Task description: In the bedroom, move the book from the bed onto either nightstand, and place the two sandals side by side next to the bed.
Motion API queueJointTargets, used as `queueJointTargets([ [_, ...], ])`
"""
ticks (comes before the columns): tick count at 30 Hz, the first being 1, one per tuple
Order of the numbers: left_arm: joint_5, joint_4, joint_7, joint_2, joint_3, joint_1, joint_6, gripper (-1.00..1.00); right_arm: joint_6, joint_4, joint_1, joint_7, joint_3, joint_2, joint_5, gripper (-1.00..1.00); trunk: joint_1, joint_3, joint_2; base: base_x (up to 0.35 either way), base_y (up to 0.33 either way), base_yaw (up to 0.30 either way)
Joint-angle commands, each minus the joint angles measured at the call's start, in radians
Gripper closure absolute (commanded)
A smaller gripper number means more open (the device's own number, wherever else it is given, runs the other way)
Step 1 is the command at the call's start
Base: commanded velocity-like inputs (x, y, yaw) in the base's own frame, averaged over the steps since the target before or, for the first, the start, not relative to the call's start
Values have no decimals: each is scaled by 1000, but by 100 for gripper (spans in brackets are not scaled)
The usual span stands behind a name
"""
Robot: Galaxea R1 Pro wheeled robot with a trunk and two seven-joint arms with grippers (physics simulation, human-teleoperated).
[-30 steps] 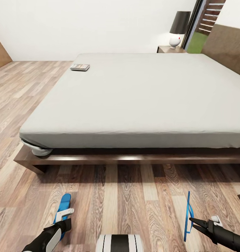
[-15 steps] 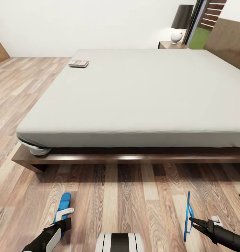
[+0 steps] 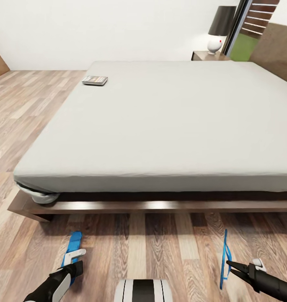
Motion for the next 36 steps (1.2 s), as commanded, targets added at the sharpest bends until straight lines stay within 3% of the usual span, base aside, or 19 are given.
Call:
queueJointTargets([
  [1, 7, -2, 4, 1, -3, 0, 5, 100, 8, -1, 0, 2, -3, 0, -1, 100, 0, -1, 0, 101, 296, 0],
  [11, 8, -2, 4, 1, -4, 0, 5, 100, 9, -1, -1, 2, -3, 0, 0, 100, 0, -1, 0, 19, 292, 0],
  [22, 8, -2, 5, 1, -4, 0, 5, 100, 9, -1, 0, 6, -4, -1, -2, 100, 0, -1, 0, 0, 22, 0],
  [33, 8, -2, 5, 0, -4, 0, 5, 100, 8, -2, 0, 7, -4, -1, -2, 100, 5, -43, -3, 0, 0, 0],
  [36, 8, -2, 5, 0, -4, 0, 5, 100, 8, -3, 0, 7, -4, -1, -2, 100, 5, -43, -3, 0, 0, 0],
])
